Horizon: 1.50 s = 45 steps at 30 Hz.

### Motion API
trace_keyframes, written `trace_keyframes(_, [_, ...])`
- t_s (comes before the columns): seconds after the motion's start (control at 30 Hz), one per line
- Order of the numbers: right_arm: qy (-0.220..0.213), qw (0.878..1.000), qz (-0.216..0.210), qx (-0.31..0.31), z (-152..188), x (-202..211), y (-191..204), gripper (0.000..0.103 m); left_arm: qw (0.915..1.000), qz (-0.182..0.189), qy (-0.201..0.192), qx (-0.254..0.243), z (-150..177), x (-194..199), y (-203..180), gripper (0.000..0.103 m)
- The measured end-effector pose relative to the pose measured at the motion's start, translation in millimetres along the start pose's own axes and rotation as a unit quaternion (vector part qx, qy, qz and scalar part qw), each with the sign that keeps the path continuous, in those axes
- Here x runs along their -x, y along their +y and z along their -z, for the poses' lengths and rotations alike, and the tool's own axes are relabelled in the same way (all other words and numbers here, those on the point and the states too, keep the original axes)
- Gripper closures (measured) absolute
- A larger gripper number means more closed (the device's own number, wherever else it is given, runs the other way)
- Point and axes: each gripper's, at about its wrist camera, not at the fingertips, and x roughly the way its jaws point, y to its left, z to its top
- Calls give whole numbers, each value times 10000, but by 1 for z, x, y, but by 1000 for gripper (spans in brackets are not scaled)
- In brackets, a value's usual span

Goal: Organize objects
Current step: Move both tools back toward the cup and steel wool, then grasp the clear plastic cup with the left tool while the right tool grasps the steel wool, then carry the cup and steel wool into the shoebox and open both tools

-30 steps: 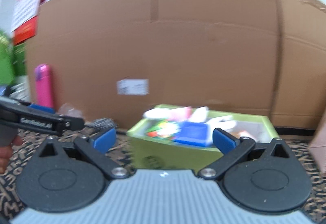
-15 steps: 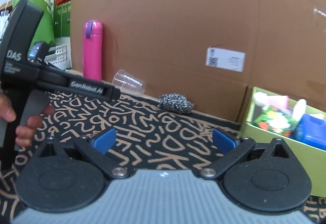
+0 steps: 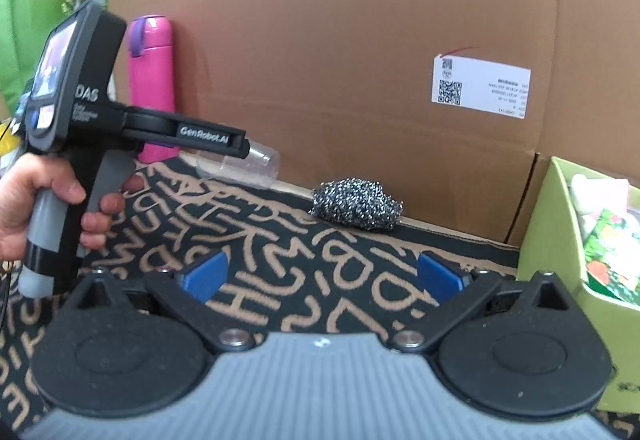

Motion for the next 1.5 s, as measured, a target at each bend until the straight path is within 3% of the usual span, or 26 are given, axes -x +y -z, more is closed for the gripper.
trace_keyframes(0.07, [27, 10000, 18, -64, -5, -12, -3, 0, 9999, 112, 21, -46, -2, -5, 1, 10])
trace_keyframes(0.17, [53, 9999, 56, -112, -13, -30, -9, 0, 9990, 433, 80, -60, -2, -4, -1, 37])
trace_keyframes(0.27, [91, 9998, 155, -103, -19, -47, -15, 0, 9966, 774, 214, -173, 2, 1, -6, 56])
trace_keyframes(0.47, [358, 9987, 291, -213, -26, -82, -28, 0, 9932, 1073, 199, -414, 3, 9, -19, 57])
trace_keyframes(0.57, [384, 9986, 271, -235, -29, -89, -29, 1, 9937, 1041, 76, -399, 0, 11, -24, 44])
trace_keyframes(0.63, [355, 9987, 281, -231, -31, -91, -29, 3, 9945, 961, -3, -408, -1, 10, -25, 43])
trace_keyframes(0.7, [341, 9988, 285, -213, -33, -94, -29, 7, 9943, 980, 96, -414, -2, 6, -27, 47])
trace_keyframes(0.73, [370, 9987, 283, -195, -33, -95, -29, 13, 9938, 1026, 148, -408, -1, 5, -27, 57])
trace_keyframes(0.77, [421, 9986, 274, -179, -33, -97, -29, 17, 9932, 1071, 185, -407, 1, 5, -27, 57])
trace_keyframes(0.83, [535, 9982, 179, -192, -31, -100, -30, 37, 9928, 1107, 183, -421, 4, 7, -28, 58])
trace_keyframes(0.97, [499, 9985, 212, -96, -28, -94, -28, 48, 9926, 1059, 237, -551, 10, 12, -33, 62])
trace_keyframes(1.03, [456, 9987, 242, -13, -25, -88, -25, 57, 9915, 1147, 278, -555, 11, 16, -35, 79])
trace_keyframes(1.07, [427, 9988, 245, 20, -23, -83, -24, 59, 9907, 1215, 295, -537, 12, 19, -36, 98])
trace_keyframes(1.33, [219, 9996, 143, 43, 0, -28, -23, 68, 9908, 1211, 131, -589, 13, 63, -47, 98])
trace_keyframes(1.4, [156, 9998, 104, 48, 7, -11, -22, 69, 9901, 1251, 45, -635, 4, 68, -28, 98])
trace_keyframes(1.5, [2, 10000, 50, -22, 14, 16, -22, 69, 9876, 1364, -115, -768, -6, 83, -43, 98])
